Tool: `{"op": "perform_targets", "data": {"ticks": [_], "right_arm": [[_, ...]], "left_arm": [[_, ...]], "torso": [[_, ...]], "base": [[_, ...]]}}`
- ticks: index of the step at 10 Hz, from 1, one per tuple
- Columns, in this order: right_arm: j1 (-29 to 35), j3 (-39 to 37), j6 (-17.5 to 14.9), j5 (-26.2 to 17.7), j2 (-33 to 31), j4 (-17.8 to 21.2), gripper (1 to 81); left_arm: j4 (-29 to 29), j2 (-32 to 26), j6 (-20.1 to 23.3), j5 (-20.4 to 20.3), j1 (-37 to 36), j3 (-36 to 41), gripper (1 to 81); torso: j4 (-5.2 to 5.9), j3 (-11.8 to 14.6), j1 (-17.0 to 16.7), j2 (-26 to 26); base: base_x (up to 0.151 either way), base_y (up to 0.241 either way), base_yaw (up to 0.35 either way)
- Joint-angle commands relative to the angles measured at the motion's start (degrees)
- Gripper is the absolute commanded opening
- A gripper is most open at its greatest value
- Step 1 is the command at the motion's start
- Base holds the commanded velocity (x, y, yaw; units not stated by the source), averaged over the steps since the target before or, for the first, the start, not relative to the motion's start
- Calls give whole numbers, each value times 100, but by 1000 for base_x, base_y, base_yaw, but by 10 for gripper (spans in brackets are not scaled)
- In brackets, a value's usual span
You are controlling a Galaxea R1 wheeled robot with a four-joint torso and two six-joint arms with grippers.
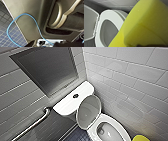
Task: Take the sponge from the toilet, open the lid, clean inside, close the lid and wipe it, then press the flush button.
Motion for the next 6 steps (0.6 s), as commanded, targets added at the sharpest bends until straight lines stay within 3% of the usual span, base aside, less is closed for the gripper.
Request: {"op": "perform_targets", "data": {"ticks": [1, 3, 6], "right_arm": [[-9, 227, -42, 89, -31, 94, 10], [368, 226, -43, -1184, 259, -205, 10], [1035, 367, -42, -2045, 576, -284, 10]], "left_arm": [[3, -4, 35, 515, 186, -5, 811], [2, -4, 26, 515, 186, -5, 811], [2, -13, 35, 515, 178, -5, 811]], "torso": [[0, 0, 0, 0], [0, 0, 0, 0], [0, 0, 0, 0]], "base": [[0, 0, 0], [0, 0, 0], [0, 0, 0]]}}
